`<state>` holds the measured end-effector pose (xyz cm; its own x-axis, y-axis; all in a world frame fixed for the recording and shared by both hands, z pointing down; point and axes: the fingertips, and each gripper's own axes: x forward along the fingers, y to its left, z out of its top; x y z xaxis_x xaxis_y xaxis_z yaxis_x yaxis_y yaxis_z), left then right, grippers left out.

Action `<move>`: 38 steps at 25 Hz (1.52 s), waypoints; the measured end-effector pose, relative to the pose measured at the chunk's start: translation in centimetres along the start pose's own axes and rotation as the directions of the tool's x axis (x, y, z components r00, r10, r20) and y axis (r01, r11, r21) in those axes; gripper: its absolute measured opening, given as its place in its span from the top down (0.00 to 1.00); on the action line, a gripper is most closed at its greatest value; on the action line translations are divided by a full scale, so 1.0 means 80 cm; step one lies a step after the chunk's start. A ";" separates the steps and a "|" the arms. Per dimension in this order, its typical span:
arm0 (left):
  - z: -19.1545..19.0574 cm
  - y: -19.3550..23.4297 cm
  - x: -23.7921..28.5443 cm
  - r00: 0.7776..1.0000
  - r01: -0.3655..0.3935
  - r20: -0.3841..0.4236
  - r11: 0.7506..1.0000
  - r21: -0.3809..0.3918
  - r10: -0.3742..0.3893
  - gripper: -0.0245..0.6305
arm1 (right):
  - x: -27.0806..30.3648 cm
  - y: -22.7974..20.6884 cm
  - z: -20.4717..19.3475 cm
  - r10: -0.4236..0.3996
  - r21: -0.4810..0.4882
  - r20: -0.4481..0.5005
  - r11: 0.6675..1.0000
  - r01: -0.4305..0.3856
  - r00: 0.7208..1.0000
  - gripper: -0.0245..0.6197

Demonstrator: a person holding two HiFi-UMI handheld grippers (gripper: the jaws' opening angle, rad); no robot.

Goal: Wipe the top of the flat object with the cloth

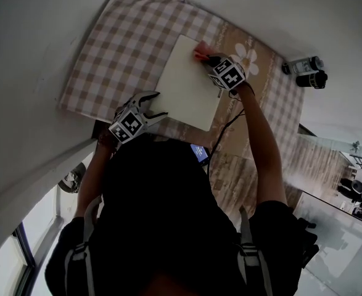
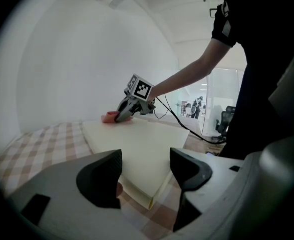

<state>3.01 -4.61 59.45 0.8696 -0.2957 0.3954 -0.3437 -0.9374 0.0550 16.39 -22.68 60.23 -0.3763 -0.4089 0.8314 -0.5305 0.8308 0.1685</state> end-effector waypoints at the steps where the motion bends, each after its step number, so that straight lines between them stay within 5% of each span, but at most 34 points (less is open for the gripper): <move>1: 0.001 0.000 0.000 1.000 -0.002 0.001 1.000 0.004 0.002 0.48 | 0.000 0.001 0.000 -0.005 0.002 0.004 1.000 0.005 1.000 0.94; 12: -0.002 0.000 0.002 1.000 -0.013 -0.026 1.000 0.019 0.013 0.48 | -0.003 0.002 0.000 -0.111 -0.063 0.031 0.992 0.113 0.993 0.93; 38: 0.000 0.000 0.002 0.999 -0.019 -0.040 1.000 0.009 0.019 0.48 | -0.016 0.081 -0.011 0.041 -0.017 -0.022 0.999 -0.041 0.999 0.94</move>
<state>3.20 -4.65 59.50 0.8481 -0.3058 0.4327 -0.3566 -0.9334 0.0392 14.09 -16.46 60.70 -0.3807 -0.3663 0.8490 -0.5020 0.8530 0.1429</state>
